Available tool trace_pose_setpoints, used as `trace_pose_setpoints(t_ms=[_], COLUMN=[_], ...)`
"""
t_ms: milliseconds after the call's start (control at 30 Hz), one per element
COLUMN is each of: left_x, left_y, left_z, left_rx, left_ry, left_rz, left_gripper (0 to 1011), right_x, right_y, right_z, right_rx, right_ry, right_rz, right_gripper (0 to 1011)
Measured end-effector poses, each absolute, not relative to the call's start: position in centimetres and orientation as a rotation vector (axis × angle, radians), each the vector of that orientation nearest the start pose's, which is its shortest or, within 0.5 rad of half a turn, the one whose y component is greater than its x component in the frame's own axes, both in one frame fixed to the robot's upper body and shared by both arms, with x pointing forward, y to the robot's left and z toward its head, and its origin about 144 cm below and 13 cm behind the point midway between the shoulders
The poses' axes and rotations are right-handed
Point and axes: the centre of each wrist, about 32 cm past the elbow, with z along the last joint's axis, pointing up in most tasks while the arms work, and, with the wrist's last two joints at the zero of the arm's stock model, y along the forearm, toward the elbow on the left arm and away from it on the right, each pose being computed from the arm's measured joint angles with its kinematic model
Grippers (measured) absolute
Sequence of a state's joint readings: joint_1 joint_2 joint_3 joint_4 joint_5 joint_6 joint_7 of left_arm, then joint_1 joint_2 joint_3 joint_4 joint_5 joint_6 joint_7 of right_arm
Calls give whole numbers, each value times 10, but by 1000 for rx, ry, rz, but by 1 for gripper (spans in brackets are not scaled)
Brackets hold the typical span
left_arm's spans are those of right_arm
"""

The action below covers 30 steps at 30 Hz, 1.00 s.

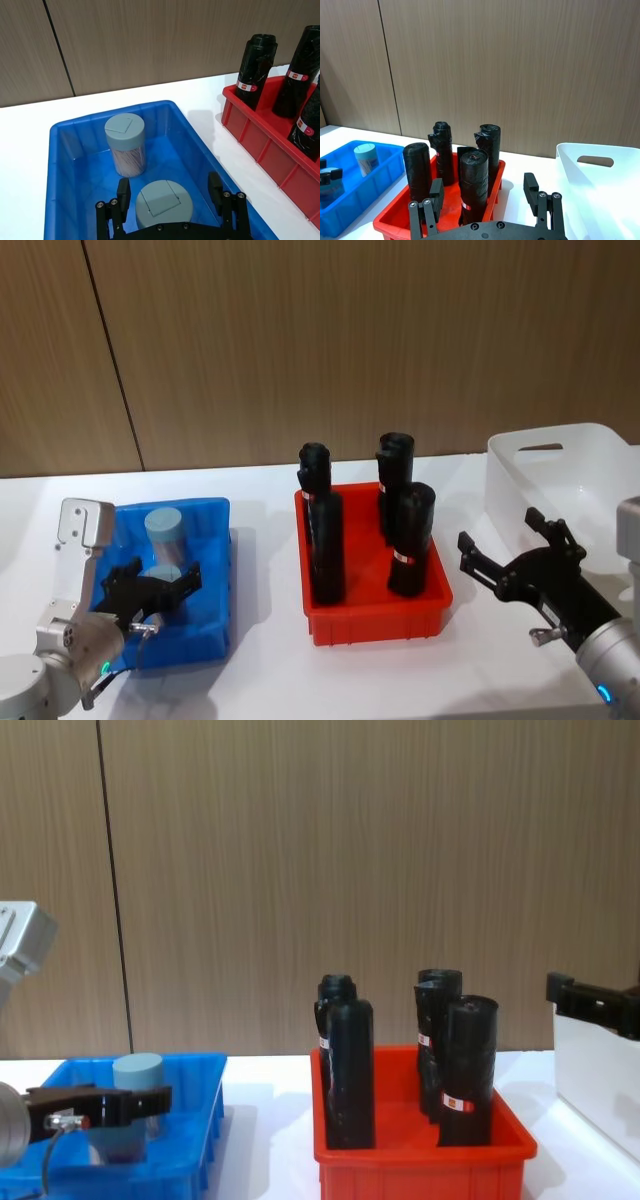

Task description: Pick the cotton swabs from the blue box and place them into the white box.

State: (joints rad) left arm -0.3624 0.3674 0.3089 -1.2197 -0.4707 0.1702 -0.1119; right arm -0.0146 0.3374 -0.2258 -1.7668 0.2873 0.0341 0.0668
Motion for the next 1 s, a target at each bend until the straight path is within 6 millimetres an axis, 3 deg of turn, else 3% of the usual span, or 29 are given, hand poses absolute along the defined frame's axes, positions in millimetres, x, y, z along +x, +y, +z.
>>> trace_pose_setpoints(t_ms=[467,1000], left_x=[551,547], left_y=[288,286], left_z=[1150,1161], left_rx=[170,180], left_ry=[241,189], left_rz=[1303,1318], left_gripper=[660,658], right_x=[443,443], right_y=[-237,-237], right_z=[1189,1189], right_rx=[26,26], right_ry=[-75,-75], right_rz=[-1229,-1230], right_gripper=[1002,1002])
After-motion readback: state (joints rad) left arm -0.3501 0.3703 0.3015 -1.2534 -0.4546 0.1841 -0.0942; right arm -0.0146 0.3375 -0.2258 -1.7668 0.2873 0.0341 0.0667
